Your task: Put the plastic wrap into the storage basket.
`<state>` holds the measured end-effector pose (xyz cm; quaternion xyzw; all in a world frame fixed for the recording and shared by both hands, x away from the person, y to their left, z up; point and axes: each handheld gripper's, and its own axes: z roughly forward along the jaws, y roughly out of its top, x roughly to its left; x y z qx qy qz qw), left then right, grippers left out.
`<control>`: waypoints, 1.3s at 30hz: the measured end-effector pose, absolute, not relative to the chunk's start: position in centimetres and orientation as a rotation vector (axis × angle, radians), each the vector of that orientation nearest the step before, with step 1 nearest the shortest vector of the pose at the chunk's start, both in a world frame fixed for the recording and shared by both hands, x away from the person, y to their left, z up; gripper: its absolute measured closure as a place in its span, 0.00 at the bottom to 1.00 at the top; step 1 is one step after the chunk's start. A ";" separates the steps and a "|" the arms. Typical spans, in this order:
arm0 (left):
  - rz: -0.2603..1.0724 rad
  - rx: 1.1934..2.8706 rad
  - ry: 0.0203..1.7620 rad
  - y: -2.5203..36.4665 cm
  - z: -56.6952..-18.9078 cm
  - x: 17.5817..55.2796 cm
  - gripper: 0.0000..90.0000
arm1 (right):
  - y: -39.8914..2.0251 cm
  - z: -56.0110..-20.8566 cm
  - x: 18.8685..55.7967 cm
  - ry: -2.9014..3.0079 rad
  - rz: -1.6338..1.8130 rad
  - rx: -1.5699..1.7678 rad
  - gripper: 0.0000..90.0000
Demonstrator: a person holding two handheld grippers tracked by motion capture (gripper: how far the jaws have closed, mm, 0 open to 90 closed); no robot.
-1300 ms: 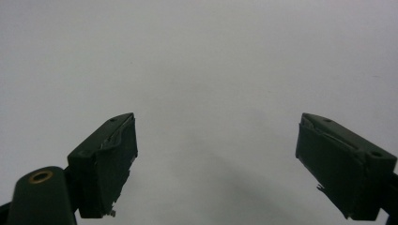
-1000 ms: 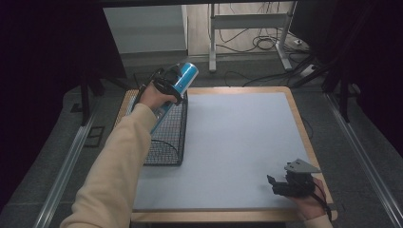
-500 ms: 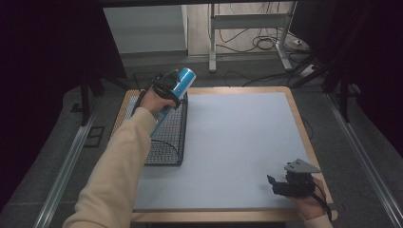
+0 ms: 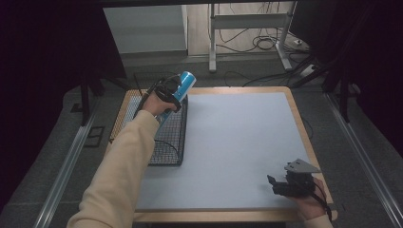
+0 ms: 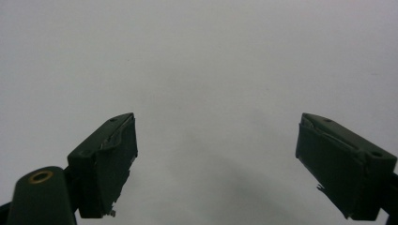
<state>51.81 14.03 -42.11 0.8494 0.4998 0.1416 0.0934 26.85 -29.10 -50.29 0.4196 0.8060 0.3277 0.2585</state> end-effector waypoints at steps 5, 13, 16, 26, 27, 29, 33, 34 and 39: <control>0.440 2.530 1.488 14.1 -42.7 52.0 0.35 | -29.1 -50.3 26.8 2.186 0.888 1.137 0.15; 0.466 2.544 1.492 14.0 -43.2 52.2 0.35 | -29.1 -50.3 26.8 2.187 0.888 1.135 0.15; 0.471 2.538 1.496 14.0 -43.3 52.2 0.35 | -29.1 -50.3 26.8 2.187 0.888 1.135 0.15; 0.492 2.526 1.495 14.2 -43.5 52.3 0.35 | -29.0 -50.3 26.8 2.186 0.888 1.133 0.15; 0.501 2.528 1.487 14.2 -43.5 52.3 0.34 | -29.0 -50.3 26.8 2.187 0.888 1.133 0.15; 0.506 2.511 1.477 14.2 -43.4 52.1 0.31 | -29.0 -50.3 26.8 2.188 0.887 1.134 0.15; 0.496 2.484 1.495 14.5 -42.6 51.9 0.24 | -29.0 -50.2 26.7 2.187 0.888 1.135 0.15; 0.476 2.472 1.505 14.6 -42.4 51.8 0.20 | -29.0 -50.2 26.7 2.187 0.888 1.135 0.15; 0.452 2.396 1.489 15.0 -40.8 50.3 0.15 | -29.1 -50.2 26.8 2.188 0.889 1.134 0.15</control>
